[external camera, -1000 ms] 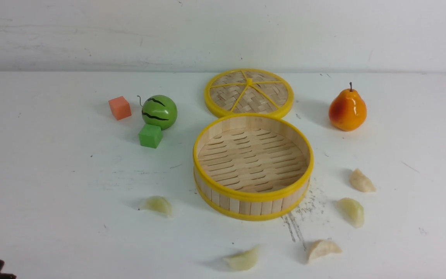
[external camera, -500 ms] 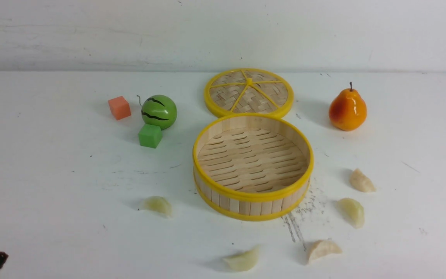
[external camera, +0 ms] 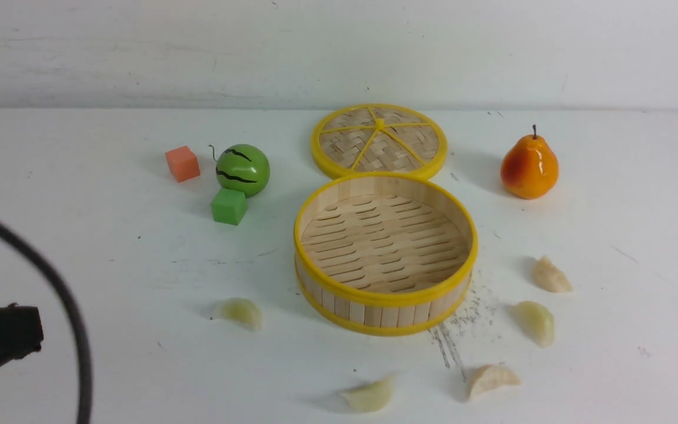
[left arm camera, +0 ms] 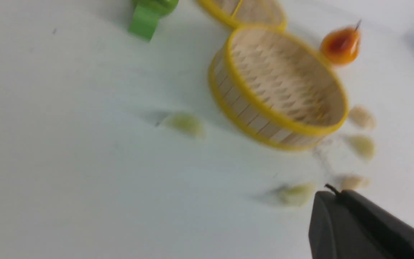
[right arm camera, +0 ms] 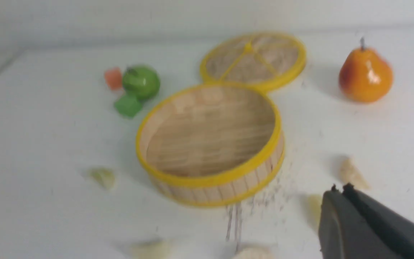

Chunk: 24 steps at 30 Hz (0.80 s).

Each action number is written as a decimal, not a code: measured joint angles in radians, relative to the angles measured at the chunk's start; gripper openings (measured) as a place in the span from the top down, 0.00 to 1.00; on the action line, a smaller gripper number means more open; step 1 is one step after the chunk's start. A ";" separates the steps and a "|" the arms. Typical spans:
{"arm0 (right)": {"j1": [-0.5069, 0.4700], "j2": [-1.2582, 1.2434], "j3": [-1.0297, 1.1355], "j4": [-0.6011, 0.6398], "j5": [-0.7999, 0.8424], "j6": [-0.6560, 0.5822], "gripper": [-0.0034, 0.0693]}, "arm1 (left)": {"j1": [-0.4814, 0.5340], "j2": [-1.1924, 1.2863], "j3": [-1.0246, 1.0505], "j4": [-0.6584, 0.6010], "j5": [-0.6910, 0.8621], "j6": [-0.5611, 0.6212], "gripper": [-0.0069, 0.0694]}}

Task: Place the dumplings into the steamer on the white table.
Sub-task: 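Reach for and grasp a dumpling on the table with the left gripper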

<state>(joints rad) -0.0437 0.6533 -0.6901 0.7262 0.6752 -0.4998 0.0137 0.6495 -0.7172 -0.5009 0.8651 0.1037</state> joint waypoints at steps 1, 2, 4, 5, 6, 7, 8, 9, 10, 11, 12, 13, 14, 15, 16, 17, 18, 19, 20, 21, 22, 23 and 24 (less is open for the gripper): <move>0.014 0.052 -0.024 -0.011 0.033 -0.007 0.98 | -0.004 0.042 -0.026 0.030 0.030 -0.004 0.93; 0.035 0.099 -0.054 -0.026 0.074 -0.014 0.98 | -0.021 0.101 -0.061 0.073 0.060 -0.018 0.93; 0.099 0.180 -0.088 -0.059 0.123 -0.016 0.98 | -0.074 0.204 -0.116 0.145 0.086 -0.069 0.93; 0.106 0.186 -0.090 -0.062 0.123 -0.016 0.98 | -0.081 0.204 -0.116 0.152 0.087 -0.075 0.93; 0.134 0.207 -0.098 -0.076 0.136 -0.016 0.98 | -0.109 0.250 -0.140 0.183 0.092 -0.104 0.93; 0.184 0.237 -0.105 -0.100 0.148 -0.019 0.98 | -0.172 0.316 -0.173 0.241 0.103 -0.140 0.93; 0.218 0.249 -0.108 -0.119 0.151 -0.019 0.98 | -0.204 0.354 -0.192 0.286 0.110 -0.162 0.92; 0.255 0.264 -0.109 -0.141 0.157 -0.019 0.97 | -0.252 0.421 -0.224 0.339 0.119 -0.198 0.90; 0.275 0.268 -0.109 -0.154 0.158 -0.019 0.97 | -0.283 0.450 -0.239 0.373 0.124 -0.213 0.88; 0.296 0.270 -0.109 -0.172 0.158 -0.019 0.97 | -0.321 0.496 -0.263 0.413 0.127 -0.236 0.85; 0.311 0.273 -0.109 -0.185 0.158 -0.019 0.97 | -0.362 0.552 -0.293 0.448 0.128 -0.265 0.79; 0.320 0.273 -0.109 -0.194 0.157 -0.019 0.97 | -0.392 0.597 -0.317 0.477 0.126 -0.291 0.74; 0.323 0.273 -0.109 -0.201 0.155 -0.019 0.97 | -0.402 0.625 -0.333 0.492 0.123 -0.308 0.72; 0.324 0.273 -0.110 -0.212 0.153 -0.019 0.97 | -0.433 0.679 -0.362 0.513 0.112 -0.345 0.63; 0.324 0.273 -0.110 -0.215 0.151 -0.019 0.97 | -0.443 0.715 -0.382 0.518 0.105 -0.372 0.59; 0.324 0.273 -0.110 -0.218 0.150 -0.019 0.97 | -0.457 0.759 -0.405 0.523 0.089 -0.407 0.51; 0.324 0.273 -0.110 -0.221 0.149 -0.019 0.97 | -0.467 0.803 -0.426 0.521 0.066 -0.455 0.43; 0.324 0.273 -0.110 -0.222 0.149 -0.020 0.97 | -0.470 0.837 -0.443 0.519 0.051 -0.481 0.37; 0.324 0.273 -0.110 -0.222 0.150 -0.020 0.97 | -0.472 0.888 -0.466 0.513 0.033 -0.537 0.31; 0.324 0.273 -0.110 -0.223 0.153 -0.020 0.97 | -0.475 0.929 -0.483 0.509 0.014 -0.587 0.25; 0.324 0.273 -0.110 -0.223 0.158 -0.020 0.96 | -0.475 0.960 -0.494 0.501 -0.006 -0.630 0.20; 0.324 0.273 -0.110 -0.223 0.163 -0.020 0.96 | -0.475 0.998 -0.507 0.501 -0.026 -0.686 0.16; 0.324 0.273 -0.110 -0.223 0.167 -0.020 0.96 | -0.475 1.026 -0.515 0.507 -0.039 -0.732 0.14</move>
<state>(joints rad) 0.2802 0.9261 -0.7998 0.5034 0.8427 -0.5195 -0.4616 1.6753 -1.2325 0.0061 0.8265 -0.6284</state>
